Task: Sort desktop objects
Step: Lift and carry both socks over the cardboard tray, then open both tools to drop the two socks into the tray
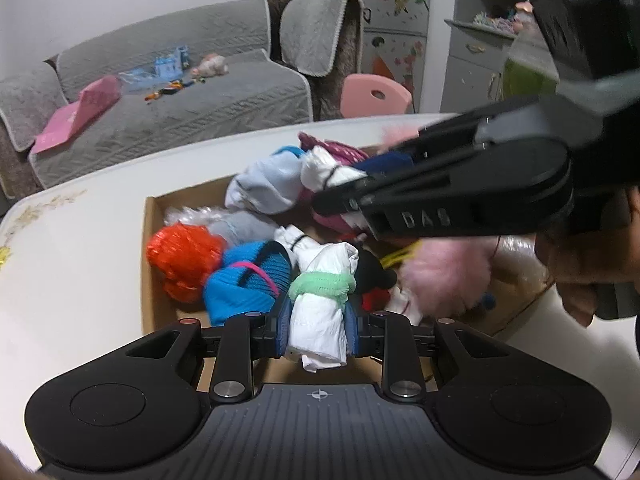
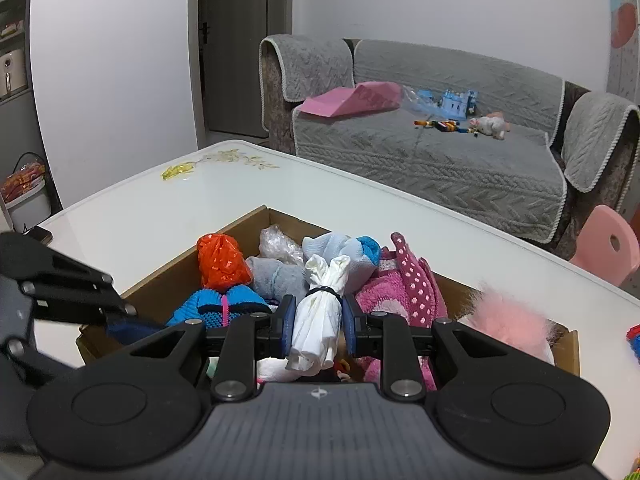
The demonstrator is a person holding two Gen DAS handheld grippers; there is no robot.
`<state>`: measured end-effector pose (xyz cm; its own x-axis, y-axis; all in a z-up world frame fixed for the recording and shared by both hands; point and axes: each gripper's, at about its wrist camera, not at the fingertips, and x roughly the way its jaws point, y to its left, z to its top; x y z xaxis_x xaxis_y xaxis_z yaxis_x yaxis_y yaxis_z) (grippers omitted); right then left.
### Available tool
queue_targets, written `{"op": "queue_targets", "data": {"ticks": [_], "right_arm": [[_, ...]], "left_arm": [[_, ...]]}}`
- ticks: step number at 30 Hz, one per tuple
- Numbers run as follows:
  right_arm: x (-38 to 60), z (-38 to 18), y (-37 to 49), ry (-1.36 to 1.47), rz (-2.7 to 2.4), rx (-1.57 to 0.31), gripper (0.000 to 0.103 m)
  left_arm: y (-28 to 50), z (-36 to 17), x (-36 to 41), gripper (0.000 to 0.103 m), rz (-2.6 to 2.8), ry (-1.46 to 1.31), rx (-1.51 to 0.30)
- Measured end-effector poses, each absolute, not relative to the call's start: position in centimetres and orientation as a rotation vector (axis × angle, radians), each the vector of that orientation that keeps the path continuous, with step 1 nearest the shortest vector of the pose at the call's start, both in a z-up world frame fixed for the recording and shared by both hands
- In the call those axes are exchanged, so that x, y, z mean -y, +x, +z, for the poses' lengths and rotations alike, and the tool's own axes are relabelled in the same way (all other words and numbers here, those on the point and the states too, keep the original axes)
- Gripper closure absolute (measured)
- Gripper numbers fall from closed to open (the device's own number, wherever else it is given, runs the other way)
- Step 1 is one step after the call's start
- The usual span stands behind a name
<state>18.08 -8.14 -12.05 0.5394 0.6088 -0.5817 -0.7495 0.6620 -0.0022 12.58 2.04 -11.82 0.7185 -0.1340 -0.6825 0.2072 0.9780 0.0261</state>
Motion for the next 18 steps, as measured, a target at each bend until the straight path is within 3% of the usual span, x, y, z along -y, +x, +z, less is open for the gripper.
{"op": "queue_targets", "data": {"ticks": [18], "right_arm": [[8.1,-12.7,18.6,-0.257,0.804,-0.582,0.078]], "left_arm": [[12.8,-12.7,-3.1,0.069,-0.164,0.083,-0.769]]}}
